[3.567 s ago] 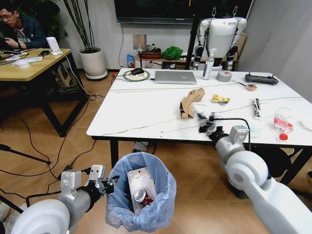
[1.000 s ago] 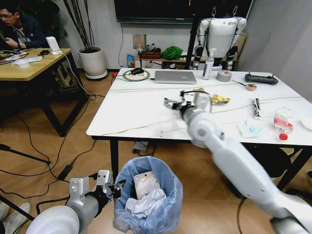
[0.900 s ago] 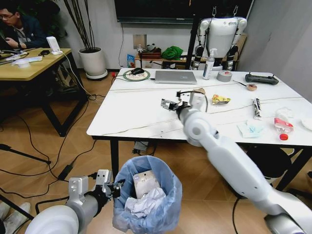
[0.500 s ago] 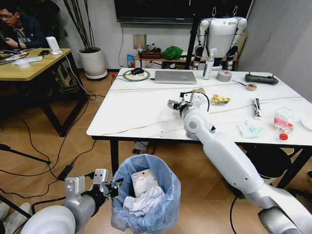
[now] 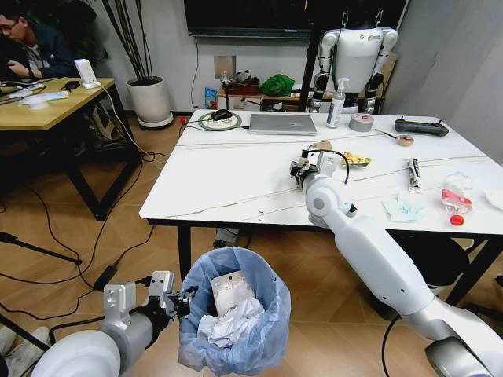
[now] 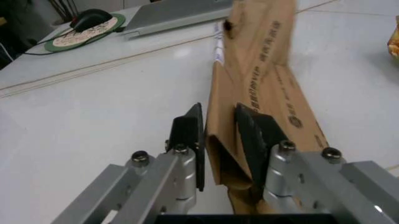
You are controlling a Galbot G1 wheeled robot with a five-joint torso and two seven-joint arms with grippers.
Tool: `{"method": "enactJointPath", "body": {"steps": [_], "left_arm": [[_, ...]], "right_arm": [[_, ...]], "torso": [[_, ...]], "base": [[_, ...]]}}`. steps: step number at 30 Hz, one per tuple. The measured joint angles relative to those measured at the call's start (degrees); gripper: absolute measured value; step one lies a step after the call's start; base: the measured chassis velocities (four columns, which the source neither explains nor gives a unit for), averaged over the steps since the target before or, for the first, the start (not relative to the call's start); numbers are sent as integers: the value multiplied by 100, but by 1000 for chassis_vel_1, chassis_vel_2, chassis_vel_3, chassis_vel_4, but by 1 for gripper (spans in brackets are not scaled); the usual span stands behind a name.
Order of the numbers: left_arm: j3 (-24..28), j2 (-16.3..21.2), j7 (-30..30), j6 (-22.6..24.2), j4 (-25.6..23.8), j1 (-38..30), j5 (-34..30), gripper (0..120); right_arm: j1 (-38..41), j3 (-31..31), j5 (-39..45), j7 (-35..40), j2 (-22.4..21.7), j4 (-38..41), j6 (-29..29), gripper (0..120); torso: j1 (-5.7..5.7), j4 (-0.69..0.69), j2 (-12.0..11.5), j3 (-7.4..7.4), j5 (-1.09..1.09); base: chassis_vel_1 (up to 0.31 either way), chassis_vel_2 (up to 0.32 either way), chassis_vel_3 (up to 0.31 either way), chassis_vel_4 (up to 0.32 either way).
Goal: Pick up the trash bin and place the trash from the table into it.
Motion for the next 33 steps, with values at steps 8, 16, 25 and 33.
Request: {"method": "enactJointPath", "body": {"steps": [8, 16, 25, 33], "left_arm": [[-83, 54, 11, 0, 0, -26, -35, 0], [-140, 95, 4, 0, 0, -28, -73, 0], [-221, 154, -19, 0, 0, -43, -122, 0], [-200, 99, -24, 0, 1, -47, -111, 0]], "right_arm": [[-55, -9, -121, -179, -99, 96, 81, 0], [-45, 207, 19, -1752, -1068, 1190, 41, 0], [262, 141, 1283, -3000, -2156, 2877, -761, 0], [471, 204, 1772, -4107, -3392, 3711, -1159, 0]], "torso": [[0, 1, 0, 0, 0], [0, -2, 1, 0, -1], [0, 2, 1, -1, -1], [0, 0, 1, -1, 1]], "base": [[0, 0, 0, 0], [0, 0, 0, 0], [0, 0, 0, 0], [0, 0, 0, 0]]}}
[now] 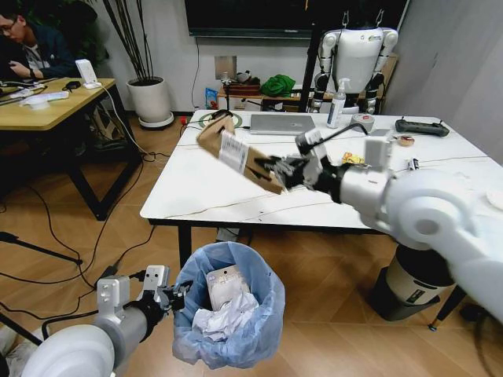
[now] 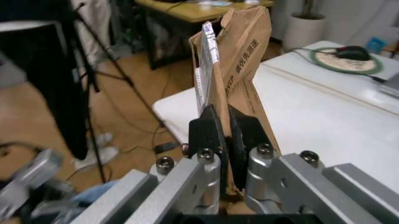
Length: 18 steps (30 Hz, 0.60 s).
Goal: Pick up the trash bin and place the trash from the table into it.
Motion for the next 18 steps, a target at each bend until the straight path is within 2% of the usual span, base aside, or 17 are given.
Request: {"method": "enactJointPath", "body": {"steps": [1, 6, 12, 18], "left_arm": [[18, -10, -1, 0, 0, -13, 7, 0], [28, -33, -6, 0, 2, -32, 29, 0], [-31, -111, -62, 0, 11, -90, 17, 0], [-28, -107, -92, 0, 11, -68, 9, 0]], "right_arm": [[-76, 66, -56, -374, -226, 122, 15, 0], [-364, 232, -384, -1388, -771, 552, 225, 0], [-722, 201, -742, -1465, -1012, 1086, 208, 0], [-1042, 220, -1346, -1740, -1204, 1239, 242, 0]], "torso": [[0, -1, 0, 0, -1], [0, 0, 0, 0, -2], [0, 0, 0, 0, -1], [0, 1, 0, 1, 0]], "base": [[0, 0, 0, 0], [0, 0, 0, 0], [0, 0, 0, 0], [0, 0, 0, 0]]}}
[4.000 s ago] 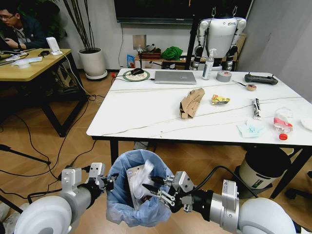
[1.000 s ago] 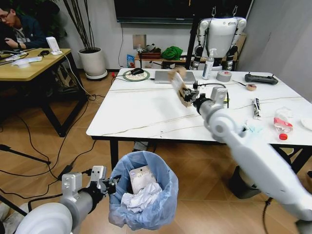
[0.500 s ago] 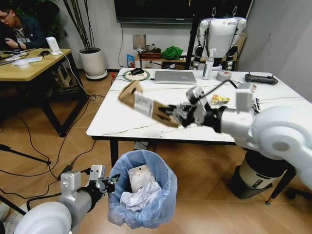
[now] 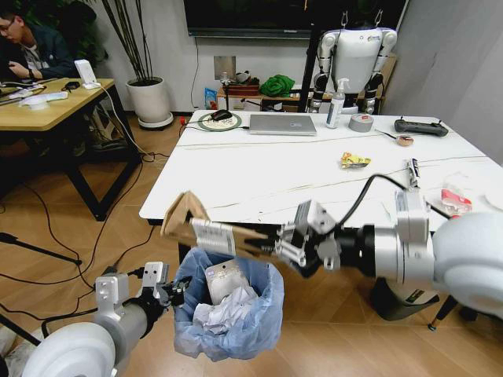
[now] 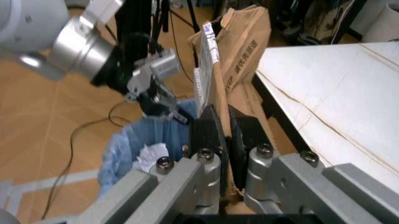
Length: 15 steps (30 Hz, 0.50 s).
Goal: Pick up the trash bin and place the trash from the table into it.
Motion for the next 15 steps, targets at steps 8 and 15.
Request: {"method": "enactJointPath", "body": {"steps": [8, 15], "left_arm": [[30, 14, -4, 0, -1, 28, 0, 0], [32, 75, -2, 0, -4, 41, -20, 0]], "right_arm": [[-284, 49, -936, -500, -295, -7, 127, 0], [-295, 100, -1433, -1063, -431, -22, 292, 0]], "torso": [[0, 0, -1, 0, 0], [0, 0, -1, 0, -1]], "base": [[0, 0, 0, 0], [0, 0, 0, 0]]}}
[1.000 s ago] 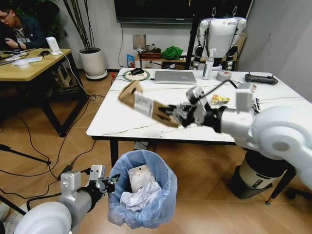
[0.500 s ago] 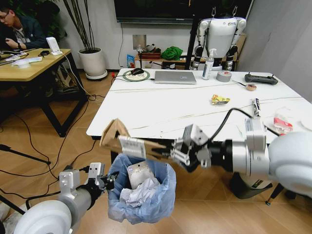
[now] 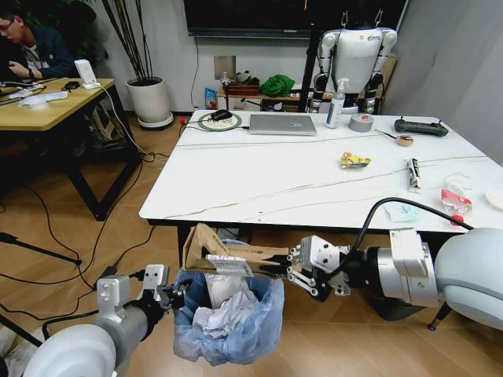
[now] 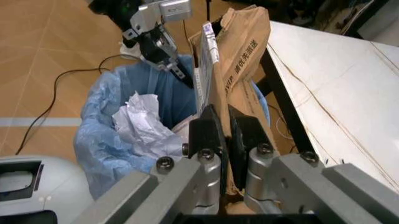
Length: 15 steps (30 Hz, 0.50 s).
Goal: Pick up the trash bin and place the trash from the table into it.
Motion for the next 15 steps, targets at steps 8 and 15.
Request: {"method": "enactJointPath", "body": {"steps": [8, 15], "left_arm": [[24, 49, 12, 0, -2, -32, -23, 0], [67, 27, 15, 0, -4, -45, -25, 0]], "right_arm": [[-73, 21, 70, 202, 29, -9, -135, 24], [-147, 45, 108, 323, 21, -13, -87, 50]], "torso": [[1, 0, 0, 0, 0], [1, 0, 0, 0, 0]], "base": [[0, 0, 0, 0], [0, 0, 0, 0]]}}
